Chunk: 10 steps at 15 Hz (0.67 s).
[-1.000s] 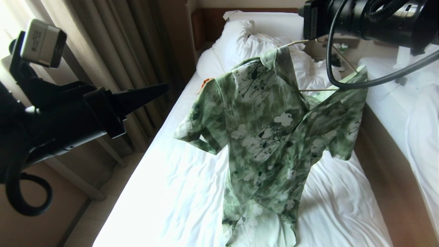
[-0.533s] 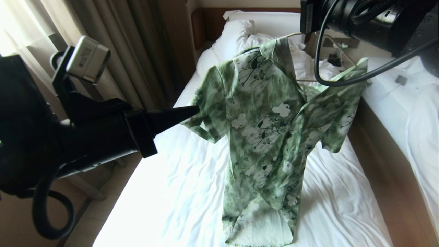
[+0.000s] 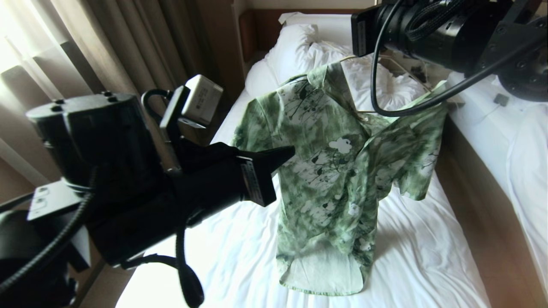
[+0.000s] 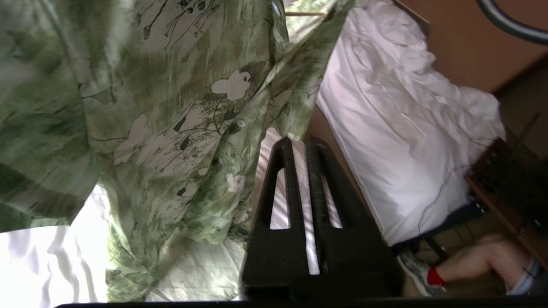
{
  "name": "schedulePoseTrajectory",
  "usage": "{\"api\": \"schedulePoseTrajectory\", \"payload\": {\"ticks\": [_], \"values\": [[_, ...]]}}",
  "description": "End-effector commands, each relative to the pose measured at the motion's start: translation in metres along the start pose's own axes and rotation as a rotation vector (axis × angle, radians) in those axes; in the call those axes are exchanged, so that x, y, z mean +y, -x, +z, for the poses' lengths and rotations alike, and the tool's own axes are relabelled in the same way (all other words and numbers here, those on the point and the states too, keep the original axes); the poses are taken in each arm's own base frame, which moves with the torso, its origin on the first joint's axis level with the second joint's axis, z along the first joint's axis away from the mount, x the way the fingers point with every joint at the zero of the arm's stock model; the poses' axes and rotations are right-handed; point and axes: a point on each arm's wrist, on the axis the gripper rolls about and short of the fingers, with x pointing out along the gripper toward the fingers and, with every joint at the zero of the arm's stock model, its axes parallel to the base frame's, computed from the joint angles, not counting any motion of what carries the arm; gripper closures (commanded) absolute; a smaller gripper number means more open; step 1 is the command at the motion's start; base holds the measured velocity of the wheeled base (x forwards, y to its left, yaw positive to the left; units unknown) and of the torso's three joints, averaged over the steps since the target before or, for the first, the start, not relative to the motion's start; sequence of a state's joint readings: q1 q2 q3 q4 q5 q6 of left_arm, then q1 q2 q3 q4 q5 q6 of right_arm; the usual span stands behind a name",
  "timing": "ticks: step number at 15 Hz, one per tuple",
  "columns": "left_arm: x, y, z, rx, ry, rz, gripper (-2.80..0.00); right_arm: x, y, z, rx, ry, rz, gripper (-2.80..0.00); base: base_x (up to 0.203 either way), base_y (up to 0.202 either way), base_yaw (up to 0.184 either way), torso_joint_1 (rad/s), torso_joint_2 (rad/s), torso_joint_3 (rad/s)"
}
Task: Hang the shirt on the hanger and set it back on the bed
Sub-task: Take the clothes hanger out of the clothes
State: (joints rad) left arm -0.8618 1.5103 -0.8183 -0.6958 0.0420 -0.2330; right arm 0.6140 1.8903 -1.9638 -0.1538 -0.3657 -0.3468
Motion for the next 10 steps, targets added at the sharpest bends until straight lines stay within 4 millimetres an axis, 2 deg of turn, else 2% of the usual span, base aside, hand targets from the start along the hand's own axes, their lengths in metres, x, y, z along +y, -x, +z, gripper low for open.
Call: {"api": "schedulePoseTrajectory", "payload": {"ticks": [1,6,10], "values": [[-0.007,-0.025,-0.019,0.022,0.001,0.087,-2.8,0.023,-0.003,-0.008,0.027,0.005,0.03,0.0,0.0,0.0,0.0,0.0,0.0,0.0],[-0.013,-0.046,-0.003,-0.11,0.108,0.21,-2.8,0.055,0.002,-0.009,0.042,-0.014,0.082,0.0,0.0,0.0,0.0,0.0,0.0,0.0],[-0.007,-0.05,-0.002,-0.123,0.113,0.244,-2.8,0.065,0.009,-0.007,0.046,-0.017,0.1,0.0,0.0,0.0,0.0,0.0,0.0,0.0]]}}
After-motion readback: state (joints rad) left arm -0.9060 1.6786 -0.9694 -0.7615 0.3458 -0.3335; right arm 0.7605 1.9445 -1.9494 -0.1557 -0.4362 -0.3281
